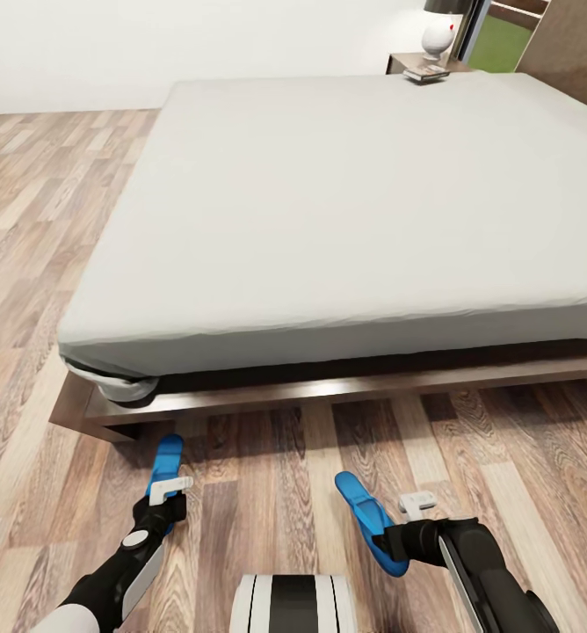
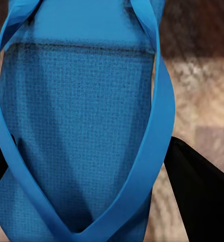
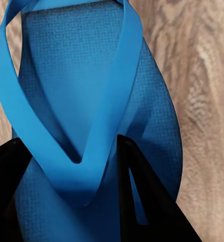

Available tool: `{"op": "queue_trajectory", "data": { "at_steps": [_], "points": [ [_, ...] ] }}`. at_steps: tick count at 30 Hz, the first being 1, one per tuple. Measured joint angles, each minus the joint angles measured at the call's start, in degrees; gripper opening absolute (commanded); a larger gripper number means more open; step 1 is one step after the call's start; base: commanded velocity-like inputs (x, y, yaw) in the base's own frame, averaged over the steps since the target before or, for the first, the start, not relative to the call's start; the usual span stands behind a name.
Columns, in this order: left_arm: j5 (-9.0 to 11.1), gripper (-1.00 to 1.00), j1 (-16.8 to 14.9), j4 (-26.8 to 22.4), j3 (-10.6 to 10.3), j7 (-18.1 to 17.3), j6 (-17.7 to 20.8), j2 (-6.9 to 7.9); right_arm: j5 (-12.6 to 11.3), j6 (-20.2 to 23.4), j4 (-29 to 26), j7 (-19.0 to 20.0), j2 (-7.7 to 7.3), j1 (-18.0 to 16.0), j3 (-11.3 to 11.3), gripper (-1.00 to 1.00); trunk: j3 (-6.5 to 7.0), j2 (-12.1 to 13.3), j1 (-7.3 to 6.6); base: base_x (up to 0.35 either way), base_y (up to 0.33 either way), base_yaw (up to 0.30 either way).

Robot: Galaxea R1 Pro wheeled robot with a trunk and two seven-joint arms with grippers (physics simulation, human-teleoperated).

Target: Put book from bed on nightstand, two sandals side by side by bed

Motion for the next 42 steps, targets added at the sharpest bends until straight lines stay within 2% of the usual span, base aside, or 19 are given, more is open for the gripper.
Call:
{"op": "queue_trajectory", "data": {
  "at_steps": [31,35,42],
  "points": [
    [-0.1,-1.00,0.0,-3.7,0.0,-0.6,0.1,-0.01,0.0,0.0,-2.1,0.0,-0.28,0.9,-0.4,-1.00,-0.45,0.0,0.05,0.000,0.000,0.000],
    [-0.1,-1.00,0.0,-3.8,0.0,-0.6,0.1,0.00,-0.1,0.0,-2.6,0.0,-0.68,1.0,-0.4,-1.00,-1.11,-0.1,0.12,0.000,0.000,0.000],
    [-0.1,-1.00,0.0,-3.8,0.0,-0.6,0.1,-0.03,-0.3,0.0,-4.7,0.2,-0.79,2.1,-2.2,-1.00,-1.11,-0.1,0.12,0.000,0.000,0.000]
  ]
}}
